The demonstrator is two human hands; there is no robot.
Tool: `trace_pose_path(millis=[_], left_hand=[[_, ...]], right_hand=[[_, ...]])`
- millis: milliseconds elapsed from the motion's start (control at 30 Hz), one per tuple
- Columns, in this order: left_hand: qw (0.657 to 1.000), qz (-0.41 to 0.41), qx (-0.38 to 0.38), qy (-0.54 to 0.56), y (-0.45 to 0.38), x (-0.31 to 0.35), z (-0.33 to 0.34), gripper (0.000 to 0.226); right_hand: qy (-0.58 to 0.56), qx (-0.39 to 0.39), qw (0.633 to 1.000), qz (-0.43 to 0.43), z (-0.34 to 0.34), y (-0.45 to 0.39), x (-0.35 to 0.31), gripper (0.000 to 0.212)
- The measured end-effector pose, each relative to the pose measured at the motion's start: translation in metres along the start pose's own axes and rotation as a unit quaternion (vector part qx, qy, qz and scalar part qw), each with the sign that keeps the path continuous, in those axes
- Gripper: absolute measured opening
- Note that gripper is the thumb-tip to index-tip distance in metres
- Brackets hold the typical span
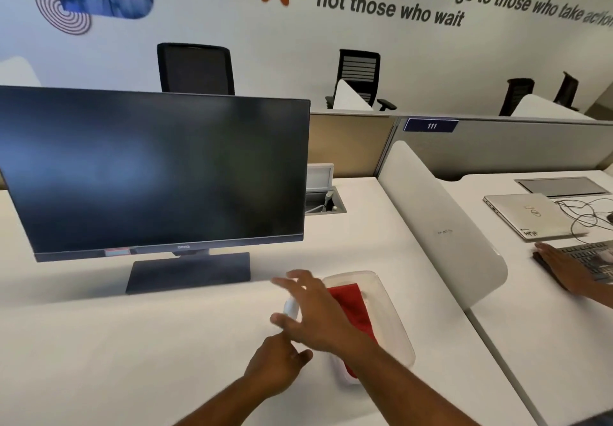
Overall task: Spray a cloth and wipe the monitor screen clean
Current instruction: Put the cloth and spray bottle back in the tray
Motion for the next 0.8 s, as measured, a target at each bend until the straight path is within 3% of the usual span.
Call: trace_pose_path(millis=[200, 433, 567, 667, 800], left_hand=[[1.0, -0.016, -0.005, -0.014, -0.001, -0.02, -0.016, 0.039], [0.999, -0.042, -0.013, 0.009, 0.002, -0.027, -0.024, 0.031], [0.999, -0.037, -0.024, 0.02, 0.0, -0.017, -0.018, 0.032], [0.999, -0.026, -0.027, 0.037, -0.002, 0.001, -0.011, 0.038], [0.997, -0.001, -0.02, 0.077, -0.003, 0.032, 0.001, 0.061]], right_hand=[[0.074, -0.009, 0.997, -0.008, 0.023, -0.005, -0.005, 0.037], [0.012, 0.051, 0.996, 0.075, 0.008, -0.003, 0.016, 0.038], [-0.103, 0.168, 0.971, 0.138, -0.024, 0.02, 0.024, 0.034], [-0.143, 0.276, 0.941, 0.135, -0.062, 0.04, 0.038, 0.034], [-0.183, 0.37, 0.901, 0.136, -0.109, 0.061, 0.071, 0.038]])
Point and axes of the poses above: each hand's wrist, its own y-axis away from the middle knuckle, its own z-axis out of the palm, x = y × z, the point moved 5 cm from there along -y, towards the middle knuckle, and after that the axes turned 1 degree about y, right-handed, at the moved point
